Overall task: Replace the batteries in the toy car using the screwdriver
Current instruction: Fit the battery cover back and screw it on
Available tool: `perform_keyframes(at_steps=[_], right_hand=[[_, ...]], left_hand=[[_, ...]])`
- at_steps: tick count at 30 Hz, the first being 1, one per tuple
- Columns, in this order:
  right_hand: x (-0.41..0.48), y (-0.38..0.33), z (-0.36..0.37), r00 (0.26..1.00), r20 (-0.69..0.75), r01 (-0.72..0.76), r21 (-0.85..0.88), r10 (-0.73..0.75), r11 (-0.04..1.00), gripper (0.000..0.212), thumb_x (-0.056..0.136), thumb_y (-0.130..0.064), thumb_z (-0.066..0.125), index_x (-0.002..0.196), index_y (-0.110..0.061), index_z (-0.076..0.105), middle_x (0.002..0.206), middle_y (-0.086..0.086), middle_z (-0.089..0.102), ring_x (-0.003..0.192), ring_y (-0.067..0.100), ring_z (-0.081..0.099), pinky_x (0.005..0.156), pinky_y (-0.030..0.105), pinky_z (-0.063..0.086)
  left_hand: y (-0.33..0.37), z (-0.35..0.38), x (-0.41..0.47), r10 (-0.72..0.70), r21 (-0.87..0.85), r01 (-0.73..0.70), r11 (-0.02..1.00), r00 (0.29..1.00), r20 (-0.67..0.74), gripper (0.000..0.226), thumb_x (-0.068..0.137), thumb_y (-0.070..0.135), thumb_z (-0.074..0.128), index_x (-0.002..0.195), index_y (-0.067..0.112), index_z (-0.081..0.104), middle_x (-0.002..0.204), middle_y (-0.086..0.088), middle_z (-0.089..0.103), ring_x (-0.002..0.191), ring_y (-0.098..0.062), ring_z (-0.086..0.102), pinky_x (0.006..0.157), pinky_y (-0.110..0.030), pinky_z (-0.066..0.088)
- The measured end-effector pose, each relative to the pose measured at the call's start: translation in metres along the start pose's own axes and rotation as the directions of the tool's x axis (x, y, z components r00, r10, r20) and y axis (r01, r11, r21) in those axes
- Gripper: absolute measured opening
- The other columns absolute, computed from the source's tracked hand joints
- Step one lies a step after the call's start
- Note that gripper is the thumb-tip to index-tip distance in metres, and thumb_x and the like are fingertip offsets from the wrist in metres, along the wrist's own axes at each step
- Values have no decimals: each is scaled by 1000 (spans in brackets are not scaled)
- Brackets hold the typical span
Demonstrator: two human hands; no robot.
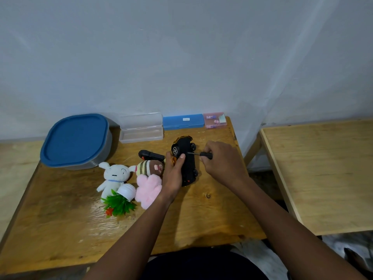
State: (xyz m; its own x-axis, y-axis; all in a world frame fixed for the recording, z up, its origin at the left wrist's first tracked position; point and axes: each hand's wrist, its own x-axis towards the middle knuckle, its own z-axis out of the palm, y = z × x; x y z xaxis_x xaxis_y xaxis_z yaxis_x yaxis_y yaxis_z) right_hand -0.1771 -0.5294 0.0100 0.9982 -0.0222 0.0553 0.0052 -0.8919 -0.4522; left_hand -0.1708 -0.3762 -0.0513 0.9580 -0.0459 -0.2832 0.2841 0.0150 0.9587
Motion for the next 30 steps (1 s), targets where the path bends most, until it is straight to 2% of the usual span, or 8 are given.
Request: perform_keyframes(at_steps=[3,6,9,12,17,23,28,30], right_hand=[[0,2,3,1000,-25,-23,-146,20,989,37,100,-45,48,76,-21,64,63,-5,58,57,11,53,52,26,38],[2,5,2,996,-46,-87,-121,82,989,52,104,-44,35,65,-19,59,54,-4,50,49,10,47,50,27,35],[2,4,-1,996,-24,-83,-12,83,996,44,104,-43,37,70,-21,57,58,-6,52,52,9,49,52,30,37],[0,0,-6,1000,2,-26,72,26,997,16,93,-36,58,89,-24,48,72,-6,54,63,11,53,52,30,41],[-3,4,-7,997,-71,33,-3,-34,999,9,90,-32,65,90,-27,58,82,-7,59,73,12,56,59,29,47],[-6,3,3,999,-33,-25,-17,24,1000,49,101,-48,42,71,-18,67,55,-5,55,50,12,52,49,30,42],[-3,0,1,995,36,-92,69,90,993,47,101,-44,44,68,-16,63,55,-3,54,51,11,52,51,33,44],[-3,-3,-5,997,48,-72,112,67,991,30,97,-39,53,78,-18,60,63,-4,55,57,10,53,53,32,43]], left_hand=[[4,2,-3,12,10,-13,1000,1000,14,27,106,23,47,133,18,43,109,4,63,75,10,68,58,-14,53],[9,6,-6,31,31,-32,999,999,23,26,106,23,46,131,16,44,108,4,63,75,12,67,58,-11,52],[11,6,-5,50,28,-50,998,999,4,24,106,27,47,130,20,44,110,6,63,84,10,67,63,-14,54],[11,5,0,54,44,-55,998,999,7,26,106,32,47,130,25,43,118,7,62,106,-8,64,75,-22,55],[18,4,-6,59,67,-60,996,998,19,25,107,25,46,131,17,43,109,7,62,81,15,65,61,-10,52],[26,5,-6,77,70,-76,995,997,2,21,106,26,47,125,19,44,110,7,61,90,5,65,61,-11,52],[25,-2,-6,75,74,-79,994,996,47,27,105,28,49,130,19,44,118,-1,63,101,-7,64,66,-17,55],[25,-2,-7,74,77,-77,994,997,39,26,106,29,48,130,21,44,118,2,62,104,-7,62,65,-15,55]])
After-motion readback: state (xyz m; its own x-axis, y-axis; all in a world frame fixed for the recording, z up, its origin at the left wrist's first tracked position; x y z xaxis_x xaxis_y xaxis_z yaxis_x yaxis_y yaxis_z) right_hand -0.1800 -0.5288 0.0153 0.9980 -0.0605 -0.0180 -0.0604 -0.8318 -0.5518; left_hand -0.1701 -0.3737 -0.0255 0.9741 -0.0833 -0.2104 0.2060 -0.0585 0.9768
